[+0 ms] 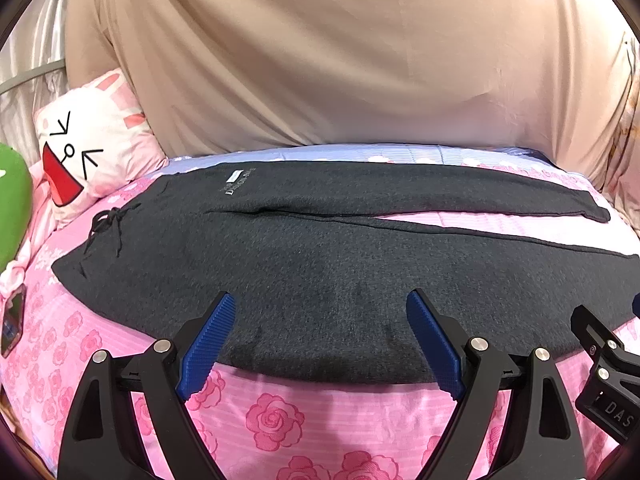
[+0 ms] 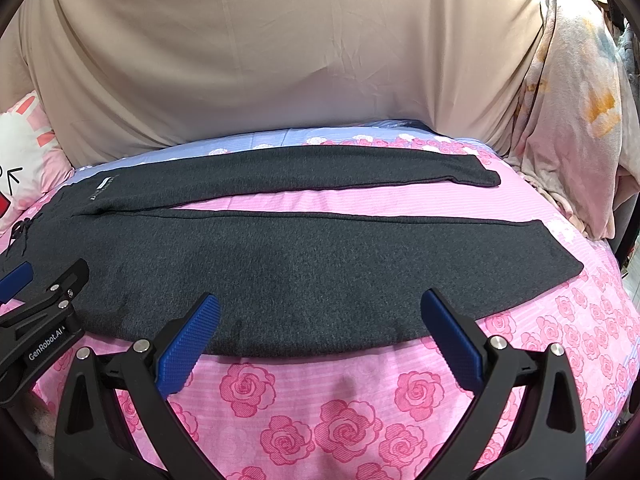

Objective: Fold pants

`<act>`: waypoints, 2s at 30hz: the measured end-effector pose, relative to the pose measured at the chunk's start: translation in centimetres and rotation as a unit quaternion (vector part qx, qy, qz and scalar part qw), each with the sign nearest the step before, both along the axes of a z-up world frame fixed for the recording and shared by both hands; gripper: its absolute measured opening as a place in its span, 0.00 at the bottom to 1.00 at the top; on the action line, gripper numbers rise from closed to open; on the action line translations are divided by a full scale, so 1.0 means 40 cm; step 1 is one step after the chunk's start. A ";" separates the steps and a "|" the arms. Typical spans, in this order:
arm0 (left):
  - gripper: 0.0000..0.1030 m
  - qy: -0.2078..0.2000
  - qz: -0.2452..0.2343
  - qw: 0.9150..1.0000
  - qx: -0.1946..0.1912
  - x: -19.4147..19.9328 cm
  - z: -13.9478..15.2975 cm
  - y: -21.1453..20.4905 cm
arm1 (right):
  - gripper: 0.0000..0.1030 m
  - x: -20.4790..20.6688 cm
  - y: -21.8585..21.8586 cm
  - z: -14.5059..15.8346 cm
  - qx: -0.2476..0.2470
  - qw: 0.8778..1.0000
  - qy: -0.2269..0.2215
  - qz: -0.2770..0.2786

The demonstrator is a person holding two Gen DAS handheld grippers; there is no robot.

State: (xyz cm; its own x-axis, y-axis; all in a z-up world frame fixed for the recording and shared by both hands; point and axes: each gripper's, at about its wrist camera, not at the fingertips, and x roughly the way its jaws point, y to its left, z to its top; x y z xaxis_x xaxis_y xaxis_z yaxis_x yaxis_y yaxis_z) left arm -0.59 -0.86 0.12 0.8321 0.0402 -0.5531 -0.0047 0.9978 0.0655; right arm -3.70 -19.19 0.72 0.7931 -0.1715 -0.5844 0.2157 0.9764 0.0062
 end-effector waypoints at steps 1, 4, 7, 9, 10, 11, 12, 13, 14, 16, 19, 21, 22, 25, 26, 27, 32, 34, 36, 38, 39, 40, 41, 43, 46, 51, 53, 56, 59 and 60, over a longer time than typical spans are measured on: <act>0.83 -0.002 -0.001 1.000 0.001 -0.002 0.000 -0.002 | 0.96 0.000 -0.003 -0.002 0.003 1.000 0.001 0.002; 0.83 -0.009 0.000 1.000 -0.010 -0.009 0.007 0.006 | 0.96 -0.001 -0.021 -0.006 0.027 1.000 0.004 0.016; 0.83 -0.008 -0.010 0.999 -0.042 -0.015 0.019 0.043 | 0.96 -0.015 -0.072 0.009 0.067 0.996 -0.009 0.064; 0.83 -0.009 -0.017 0.999 -0.047 -0.016 0.031 0.075 | 0.96 -0.021 -0.131 0.021 0.040 0.996 -0.020 0.074; 0.83 -0.014 -0.012 0.999 -0.043 -0.014 0.040 0.093 | 0.96 -0.020 -0.165 0.027 0.025 0.997 -0.023 0.065; 0.83 -0.024 -0.001 0.999 -0.035 -0.012 0.054 0.117 | 0.96 -0.013 -0.211 0.033 0.011 0.998 -0.026 0.054; 0.83 -0.034 0.007 0.999 -0.031 -0.006 0.069 0.138 | 0.96 -0.003 -0.252 0.040 0.007 0.998 -0.028 0.047; 0.83 -0.042 0.015 0.998 -0.036 0.006 0.089 0.171 | 0.95 0.013 -0.308 0.047 0.005 0.999 -0.031 0.041; 0.83 -0.046 0.020 0.998 -0.045 0.020 0.105 0.198 | 0.95 0.035 -0.363 0.053 0.004 0.999 -0.032 0.035; 0.83 -0.054 0.036 0.996 -0.058 0.060 0.133 0.252 | 0.92 0.098 -0.456 0.056 -0.001 1.000 -0.016 0.024; 0.87 -0.059 0.062 0.994 -0.066 0.135 0.163 0.323 | 0.80 0.218 -0.581 0.054 -0.001 1.000 0.017 0.026; 0.87 -0.063 0.075 0.994 -0.056 0.195 0.178 0.361 | 0.80 0.302 -0.648 0.047 0.012 0.999 0.038 0.027; 0.87 -0.061 0.083 0.994 -0.043 0.234 0.182 0.380 | 0.80 0.341 -0.679 0.045 0.020 0.999 0.044 0.018; 0.88 -0.039 0.112 0.993 -0.014 0.357 0.187 0.446 | 0.80 0.450 -0.768 0.034 0.056 0.997 0.055 -0.004; 0.88 -0.030 0.122 0.992 -0.016 0.396 0.186 0.474 | 0.80 0.485 -0.790 0.029 0.060 0.996 0.057 -0.014; 0.88 -0.015 0.128 0.991 -0.024 0.443 0.183 0.506 | 0.81 0.521 -0.805 0.022 0.068 0.995 0.066 -0.015; 0.88 0.049 0.191 0.979 -0.046 0.664 0.136 0.657 | 0.85 0.660 -0.835 -0.036 0.056 0.992 0.111 -0.030; 0.88 0.075 0.199 0.976 -0.053 0.738 0.106 0.698 | 0.87 0.701 -0.836 -0.062 0.051 0.990 0.128 -0.035; 0.88 0.120 0.208 0.968 -0.076 0.823 0.058 0.748 | 0.91 0.731 -0.843 -0.083 0.046 0.988 0.140 -0.039; 0.88 0.151 0.222 0.959 -0.096 0.875 0.012 0.783 | 0.94 0.754 -0.842 -0.104 0.044 0.988 0.142 -0.040; 0.88 0.165 0.232 0.953 -0.102 0.899 -0.013 0.800 | 0.94 0.757 -0.843 -0.104 0.048 0.988 0.140 -0.040; 0.88 0.179 0.243 0.947 -0.109 0.919 -0.040 0.818 | 0.94 0.759 -0.847 -0.104 0.054 0.988 0.136 -0.039; 0.87 0.187 0.255 0.942 -0.111 0.932 -0.062 0.833 | 0.91 0.758 -0.848 -0.105 0.058 0.989 0.135 -0.035; 0.75 0.176 0.264 0.943 -0.095 0.945 -0.064 0.837 | 0.78 0.756 -0.838 -0.102 0.058 0.989 0.130 -0.028; 0.28 0.170 0.251 0.949 -0.085 0.945 -0.044 0.826 | 0.21 0.743 -0.826 -0.084 0.079 0.989 0.122 -0.010; 0.22 0.116 0.223 0.963 -0.099 0.840 0.057 0.816 | 0.04 0.670 -0.784 -0.019 0.055 0.995 0.087 -0.014; 0.22 0.081 0.205 0.969 -0.113 0.750 0.125 0.819 | 0.04 0.613 -0.775 0.017 0.056 0.996 0.065 -0.008; 0.22 0.049 0.177 0.975 -0.124 0.624 0.208 0.809 | 0.04 0.503 -0.760 0.071 0.059 0.998 0.031 0.005; 0.21 0.029 0.157 0.978 -0.133 0.485 0.264 0.813 | 0.04 0.395 -0.738 0.104 0.051 0.998 0.012 0.023; 0.21 0.023 0.152 0.979 -0.133 0.434 0.277 0.816 | 0.04 0.355 -0.729 0.109 0.045 0.999 0.007 0.030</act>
